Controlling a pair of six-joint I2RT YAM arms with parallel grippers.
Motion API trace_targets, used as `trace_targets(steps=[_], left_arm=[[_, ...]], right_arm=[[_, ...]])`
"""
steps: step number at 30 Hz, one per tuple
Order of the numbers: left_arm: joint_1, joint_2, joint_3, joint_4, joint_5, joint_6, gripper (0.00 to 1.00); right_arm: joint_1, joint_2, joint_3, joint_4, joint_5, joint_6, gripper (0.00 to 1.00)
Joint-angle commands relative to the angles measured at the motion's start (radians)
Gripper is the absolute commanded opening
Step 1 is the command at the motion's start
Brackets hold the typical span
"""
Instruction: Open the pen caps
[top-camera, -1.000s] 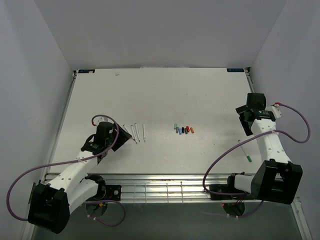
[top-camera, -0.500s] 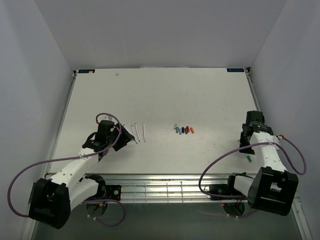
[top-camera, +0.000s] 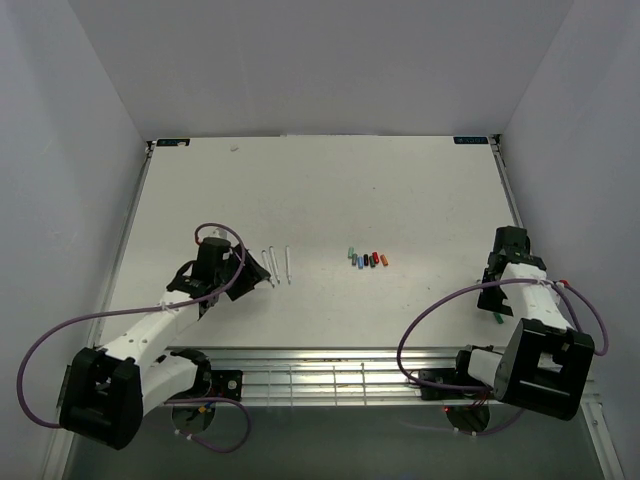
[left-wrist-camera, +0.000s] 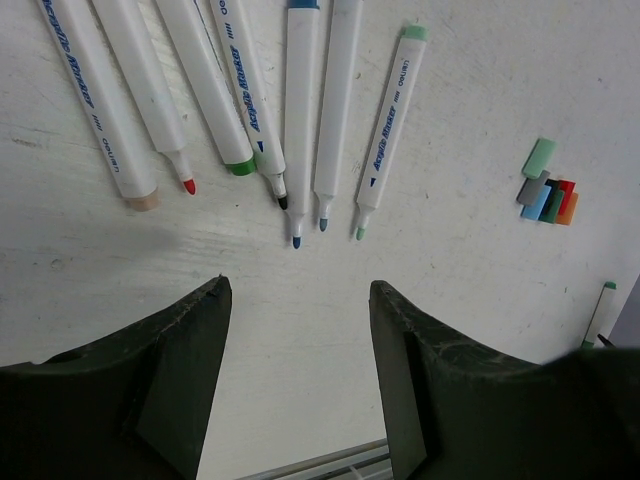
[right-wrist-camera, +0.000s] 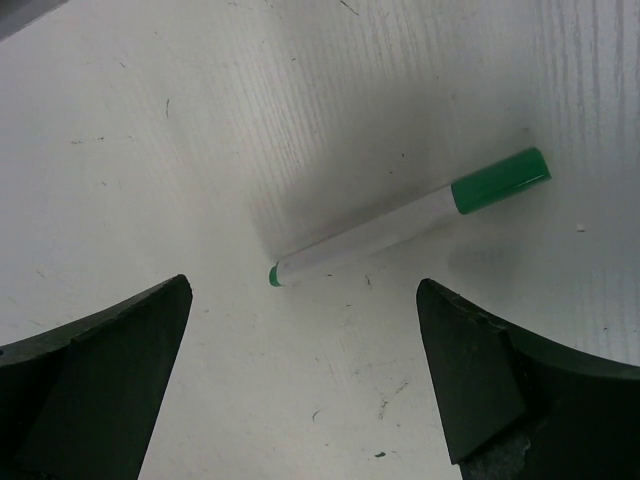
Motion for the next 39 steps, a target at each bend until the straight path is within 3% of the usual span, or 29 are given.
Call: trace_targets(steps=[1, 10, 25, 33, 39], left_arm=[[0.002, 0.022, 0.04, 0.015, 0.018, 0.016, 0.68], [0.001, 0.077, 0.061, 0.04, 0.022, 0.019, 0.68], [0.002, 0.11, 0.049, 0.097, 0.038, -0.004, 0.68], [0.001, 0.117, 0.04, 0.112, 0.05, -0.003, 0.68], [0.001, 0.103, 0.034, 0.109, 0.042, -0.001, 0.68]], right_arm=[[-0.014, 0.044, 0.012, 0.022, 0.035, 0.035, 0.98], [-0.023, 0.199, 0.068, 0.021, -0.021, 0.025, 0.94], [-0.021, 0.434, 0.171, 0.005, -0.123, -0.115, 0.62], [-0.014, 0.433, 0.148, 0.028, -0.127, -0.141, 0.52], [0.067, 0.424, 0.165, 0.102, -0.13, -0.224, 0.52]])
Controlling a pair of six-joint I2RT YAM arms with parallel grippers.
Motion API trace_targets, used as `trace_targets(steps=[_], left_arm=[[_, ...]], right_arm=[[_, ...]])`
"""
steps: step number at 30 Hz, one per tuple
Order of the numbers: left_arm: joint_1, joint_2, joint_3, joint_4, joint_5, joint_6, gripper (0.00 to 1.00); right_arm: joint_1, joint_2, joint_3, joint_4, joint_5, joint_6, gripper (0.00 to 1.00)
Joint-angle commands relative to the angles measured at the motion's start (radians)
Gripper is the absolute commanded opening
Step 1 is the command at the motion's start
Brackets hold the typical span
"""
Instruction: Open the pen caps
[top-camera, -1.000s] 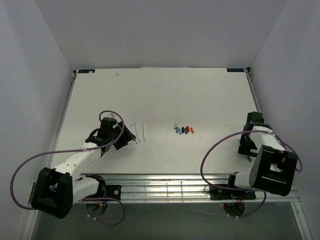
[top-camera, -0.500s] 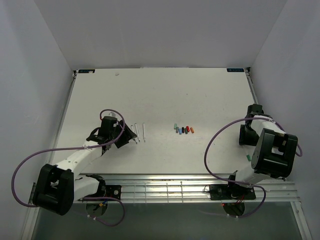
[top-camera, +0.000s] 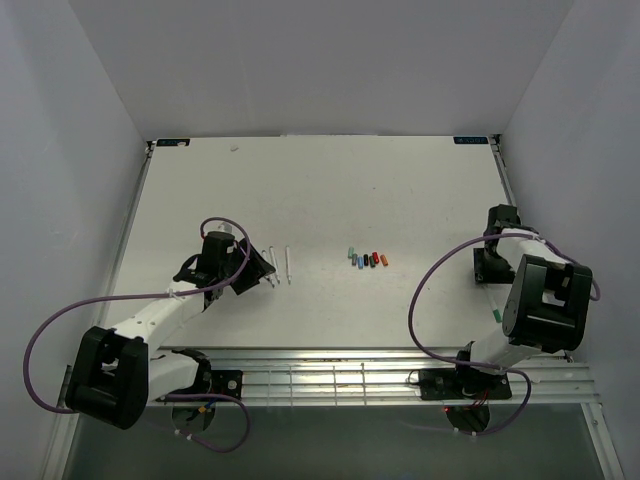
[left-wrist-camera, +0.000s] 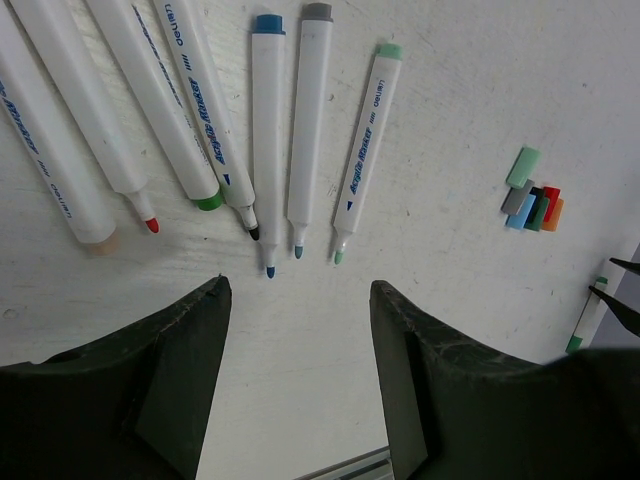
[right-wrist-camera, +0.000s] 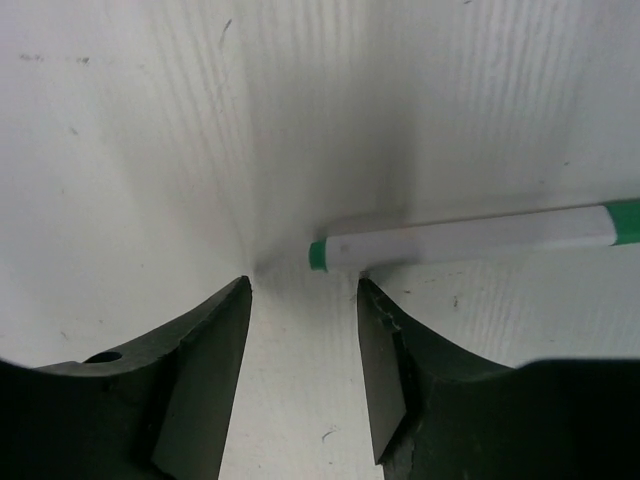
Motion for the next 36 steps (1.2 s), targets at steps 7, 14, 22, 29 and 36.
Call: trace_targets(steps=[7, 14, 22, 29, 36], left_arm=[[0.001, -0.034, -0.015, 0.023, 0.011, -0.013, 0.68], [0.002, -0.091, -0.035, 0.032, 0.007, -0.024, 0.69], [0.001, -0.154, -0.105, 0.133, 0.085, -0.031, 0.7], [-0.017, -0.16, -0.14, 0.212, 0.2, -0.094, 0.71], [-0.09, -0.229, -0.167, 0.259, 0.185, -0.142, 0.71]], right_arm=[[0.218, 0.06, 0.059, 0.043, -0.025, -0.082, 0.71], [0.313, -0.103, 0.087, 0.243, -0.008, -0.509, 0.82], [0.249, -0.163, 0.193, 0.132, -0.129, -1.137, 0.93], [0.095, -0.206, 0.248, 0.027, -0.335, -1.268, 0.9], [0.062, -0.155, 0.302, -0.067, -0.328, -1.53, 0.9]])
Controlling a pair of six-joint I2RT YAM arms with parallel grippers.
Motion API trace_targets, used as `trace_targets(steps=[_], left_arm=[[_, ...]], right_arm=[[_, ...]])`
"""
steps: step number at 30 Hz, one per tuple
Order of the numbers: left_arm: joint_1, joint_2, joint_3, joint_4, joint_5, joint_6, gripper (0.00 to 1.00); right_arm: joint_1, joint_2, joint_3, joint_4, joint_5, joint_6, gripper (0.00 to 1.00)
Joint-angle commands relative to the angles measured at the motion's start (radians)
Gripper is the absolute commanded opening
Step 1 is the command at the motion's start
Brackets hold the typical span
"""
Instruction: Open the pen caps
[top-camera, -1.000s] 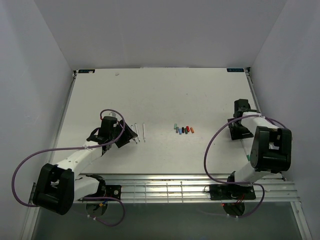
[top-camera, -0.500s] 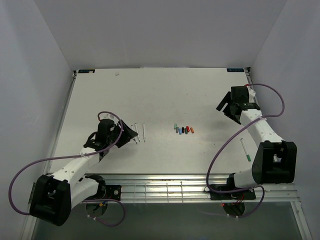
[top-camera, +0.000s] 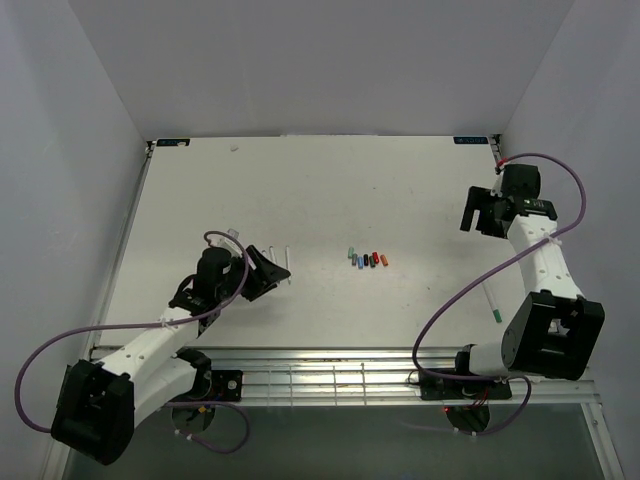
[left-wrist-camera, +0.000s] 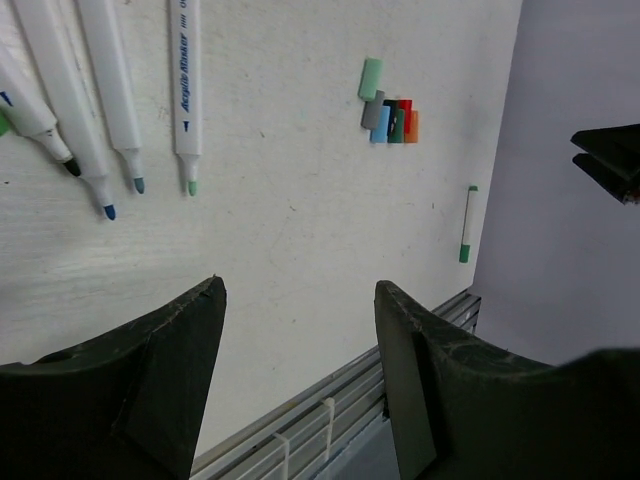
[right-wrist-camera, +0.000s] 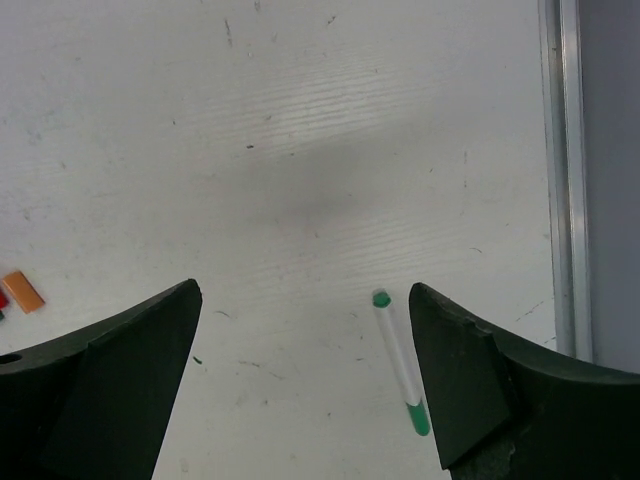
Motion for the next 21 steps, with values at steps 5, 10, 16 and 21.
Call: trace_targets(steps=[5, 10, 16, 21], left_arm=[[-0.099, -0.024, 0.002, 0.095, -0.002, -0.051, 0.72], [-0.149, 0.002, -0.015, 0.141, -0.027, -0.067, 0.72], [-0.167, 0.031, -0.044, 0.198, -0.011, -0.071, 0.72], [-0.172, 0.028, -0.064, 0.218, -0.007, -0.072, 0.72]], right_arm=[[-0.047, 0.02, 0.0, -0.064, -0.044, -0.329, 0.92], [-0.09, 0.066, -0.088, -0.079, 0.002, -0.538, 0.9], [-0.164, 0.06, -0.229, -0.049, -0.056, -0.691, 0.9], [-0.211, 0.057, -0.286, 0.008, -0.068, -0.725, 0.94]])
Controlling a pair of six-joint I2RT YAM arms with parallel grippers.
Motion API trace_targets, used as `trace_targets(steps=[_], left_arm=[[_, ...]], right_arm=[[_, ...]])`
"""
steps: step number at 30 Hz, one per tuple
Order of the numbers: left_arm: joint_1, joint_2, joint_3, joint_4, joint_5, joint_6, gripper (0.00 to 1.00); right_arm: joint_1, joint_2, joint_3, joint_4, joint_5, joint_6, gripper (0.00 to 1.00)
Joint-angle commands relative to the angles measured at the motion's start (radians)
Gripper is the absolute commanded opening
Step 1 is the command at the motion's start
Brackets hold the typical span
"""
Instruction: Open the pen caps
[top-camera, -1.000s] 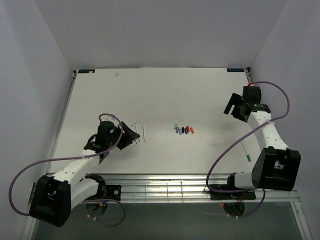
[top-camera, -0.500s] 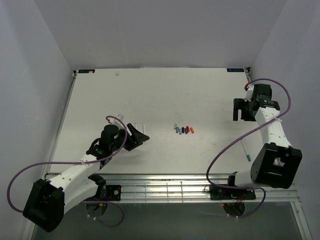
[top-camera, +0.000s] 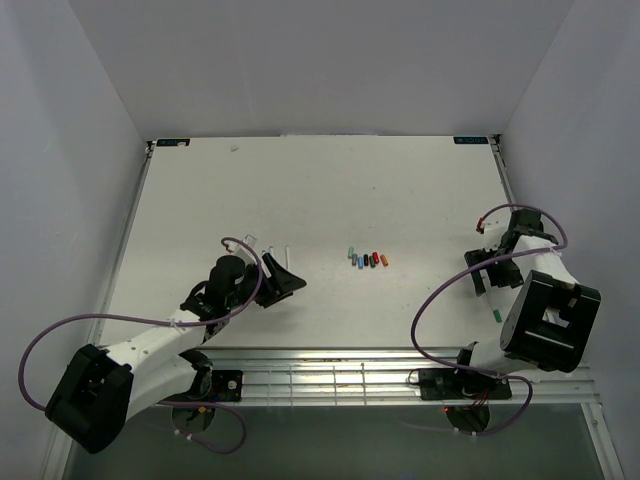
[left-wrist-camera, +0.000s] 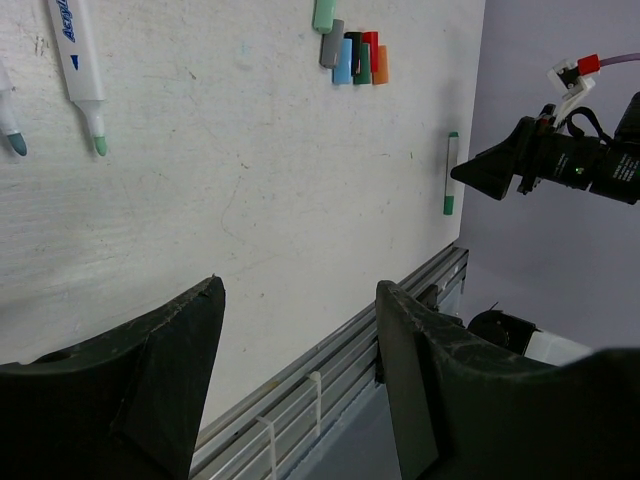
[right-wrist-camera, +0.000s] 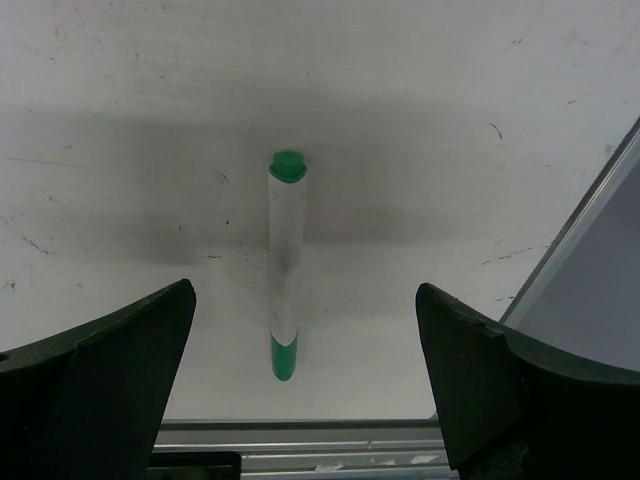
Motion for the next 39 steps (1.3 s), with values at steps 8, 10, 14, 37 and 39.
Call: trace_targets(steps=[8, 10, 14, 37, 39], left_arm=[[-0.007, -0.011, -0.022, 0.061, -0.002, 0.002, 0.72], [-0.007, -0.019, -0.027, 0.061, 0.003, -0.001, 0.72], [-0.006, -0.036, -0.047, 0.061, -0.005, 0.0, 0.72], [-0.007, -0.062, -0.06, 0.059, -0.015, 0.0, 0.72], [-0.007, -0.068, -0.059, 0.055, -0.015, 0.002, 0.72]], right_arm=[[-0.038, 0.03, -0.067, 0.091, -0.07, -0.117, 0.95], [-0.039, 0.038, -0.078, 0.098, -0.068, -0.123, 0.92], [-0.042, 0.085, -0.075, 0.098, -0.064, -0.111, 0.82], [0.048, 0.237, 0.12, -0.017, -0.229, -0.085, 0.08], [0.067, 0.233, 0.129, -0.009, -0.238, -0.08, 0.08]])
